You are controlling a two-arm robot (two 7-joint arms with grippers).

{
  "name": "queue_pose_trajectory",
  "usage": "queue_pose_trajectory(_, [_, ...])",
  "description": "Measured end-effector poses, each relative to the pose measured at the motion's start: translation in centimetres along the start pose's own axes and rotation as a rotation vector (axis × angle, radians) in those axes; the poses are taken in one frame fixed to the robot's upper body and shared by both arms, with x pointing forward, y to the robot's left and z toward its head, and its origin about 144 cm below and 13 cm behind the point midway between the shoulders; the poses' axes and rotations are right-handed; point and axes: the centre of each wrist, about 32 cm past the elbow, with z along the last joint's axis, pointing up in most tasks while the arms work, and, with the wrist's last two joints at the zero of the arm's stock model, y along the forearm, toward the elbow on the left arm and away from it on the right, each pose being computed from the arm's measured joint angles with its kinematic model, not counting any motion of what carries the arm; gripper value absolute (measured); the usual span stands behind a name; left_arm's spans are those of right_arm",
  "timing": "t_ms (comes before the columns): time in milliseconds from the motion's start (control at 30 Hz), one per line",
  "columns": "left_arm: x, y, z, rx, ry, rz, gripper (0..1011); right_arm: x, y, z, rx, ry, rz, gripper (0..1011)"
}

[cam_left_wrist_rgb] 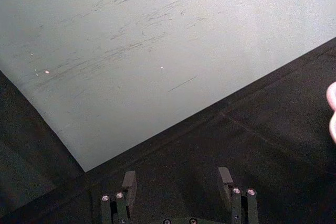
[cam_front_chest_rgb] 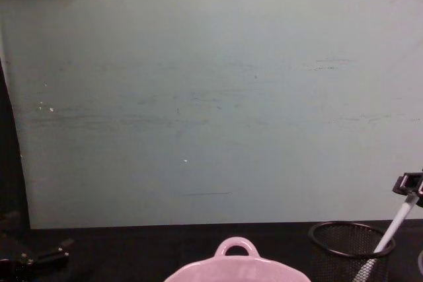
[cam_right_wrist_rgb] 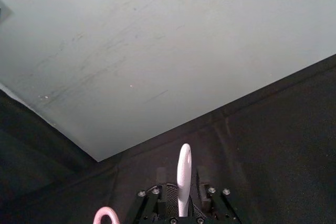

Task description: Use the one hand to pick up the spoon and stir the clear water in the bowl.

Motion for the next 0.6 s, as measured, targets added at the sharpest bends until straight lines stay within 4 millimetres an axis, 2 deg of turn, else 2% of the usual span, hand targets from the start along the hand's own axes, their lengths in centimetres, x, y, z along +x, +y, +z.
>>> queue_pose_trajectory(100, [0.0, 0.0, 0.0, 0.000, 0.000, 0.000, 1011, 0.0, 0.0, 0.0, 0.000, 0.000, 0.000, 394])
queue_pose_trajectory(300, [0.0, 0.0, 0.0, 0.000, 0.000, 0.000, 1011, 0.0, 0.0, 0.0, 0.000, 0.000, 0.000, 624])
queue_pose_trajectory(333, [0.0, 0.0, 0.0, 0.000, 0.000, 0.000, 1011, 0.0, 0.0, 0.0, 0.000, -0.001, 0.000, 624])
queue_pose_trajectory(367, [0.0, 0.0, 0.0, 0.000, 0.000, 0.000, 1011, 0.0, 0.0, 0.0, -0.001, -0.003, 0.001, 683])
queue_pose_trajectory(600, [0.0, 0.0, 0.0, 0.000, 0.000, 0.000, 1011, -0.5, -1.4, 0.1, 0.005, -0.041, 0.016, 890])
